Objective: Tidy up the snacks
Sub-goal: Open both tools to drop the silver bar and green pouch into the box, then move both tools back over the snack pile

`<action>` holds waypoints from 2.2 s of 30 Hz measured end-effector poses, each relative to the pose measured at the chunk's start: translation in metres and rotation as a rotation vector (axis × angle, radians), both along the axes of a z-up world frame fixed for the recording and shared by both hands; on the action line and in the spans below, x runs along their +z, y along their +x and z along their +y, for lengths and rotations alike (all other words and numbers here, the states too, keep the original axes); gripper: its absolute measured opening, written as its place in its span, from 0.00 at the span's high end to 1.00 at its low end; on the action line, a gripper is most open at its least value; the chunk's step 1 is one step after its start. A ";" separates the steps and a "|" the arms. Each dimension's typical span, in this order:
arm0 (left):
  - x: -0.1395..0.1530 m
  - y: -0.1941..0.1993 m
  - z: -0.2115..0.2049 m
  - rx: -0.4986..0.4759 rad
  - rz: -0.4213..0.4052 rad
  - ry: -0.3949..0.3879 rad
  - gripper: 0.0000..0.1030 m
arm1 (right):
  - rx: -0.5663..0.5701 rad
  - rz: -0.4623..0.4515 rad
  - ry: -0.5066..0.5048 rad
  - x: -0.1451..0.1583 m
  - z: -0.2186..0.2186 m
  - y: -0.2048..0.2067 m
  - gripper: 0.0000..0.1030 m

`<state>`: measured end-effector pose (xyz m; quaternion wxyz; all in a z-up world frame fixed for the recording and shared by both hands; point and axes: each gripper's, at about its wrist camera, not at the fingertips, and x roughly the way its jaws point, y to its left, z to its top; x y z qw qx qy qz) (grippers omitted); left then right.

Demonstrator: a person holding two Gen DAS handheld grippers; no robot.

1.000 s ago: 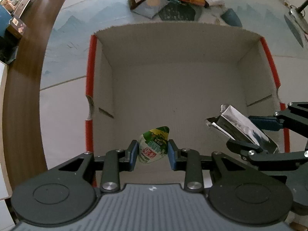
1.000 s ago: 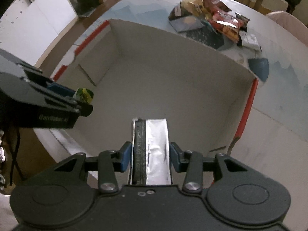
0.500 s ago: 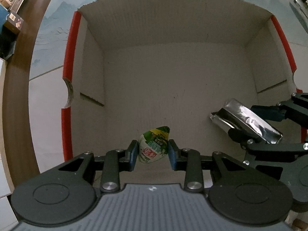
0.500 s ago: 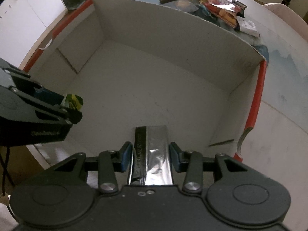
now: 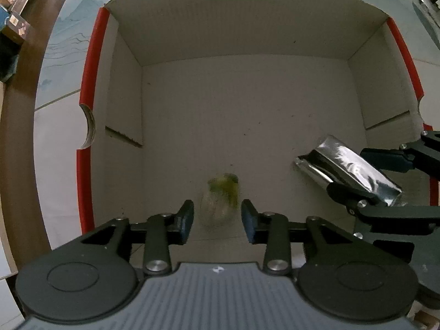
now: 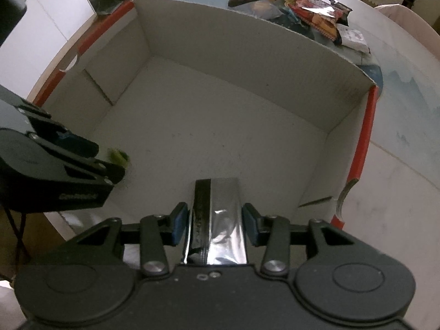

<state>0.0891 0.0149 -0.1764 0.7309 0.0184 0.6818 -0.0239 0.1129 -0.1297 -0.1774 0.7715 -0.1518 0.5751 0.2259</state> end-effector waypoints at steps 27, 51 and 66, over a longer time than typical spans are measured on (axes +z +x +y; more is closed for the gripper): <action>0.096 -0.019 -0.002 -0.072 -0.244 -0.022 0.51 | -0.054 -0.171 0.152 0.095 -0.027 -0.016 0.40; 0.182 0.054 -0.012 -0.053 -0.437 -0.007 0.29 | -0.095 -0.295 0.216 0.169 -0.052 0.056 0.12; 0.184 0.175 -0.008 -0.008 -0.416 -0.017 0.20 | -0.088 -0.283 0.206 0.174 -0.063 0.175 0.00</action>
